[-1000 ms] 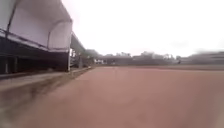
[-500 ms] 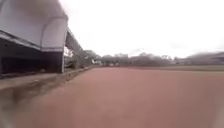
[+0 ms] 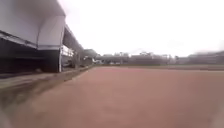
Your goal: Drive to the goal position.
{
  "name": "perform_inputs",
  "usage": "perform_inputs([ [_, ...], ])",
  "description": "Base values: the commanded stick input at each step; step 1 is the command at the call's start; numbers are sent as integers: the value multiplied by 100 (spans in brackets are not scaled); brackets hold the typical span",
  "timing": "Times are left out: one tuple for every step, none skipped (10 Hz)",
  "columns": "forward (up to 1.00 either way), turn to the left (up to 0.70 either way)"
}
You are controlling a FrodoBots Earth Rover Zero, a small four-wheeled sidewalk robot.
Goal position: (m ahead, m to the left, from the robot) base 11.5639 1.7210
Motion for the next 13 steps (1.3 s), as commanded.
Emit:
perform_inputs([
  [70, 1],
  [70, 1],
  [70, 1],
  [70, 1],
  [70, 1],
  [70, 1],
  [70, 1],
  [70, 1],
  [70, 1],
  [70, 1],
  [70, 1],
  [70, 1],
  [70, 1],
])
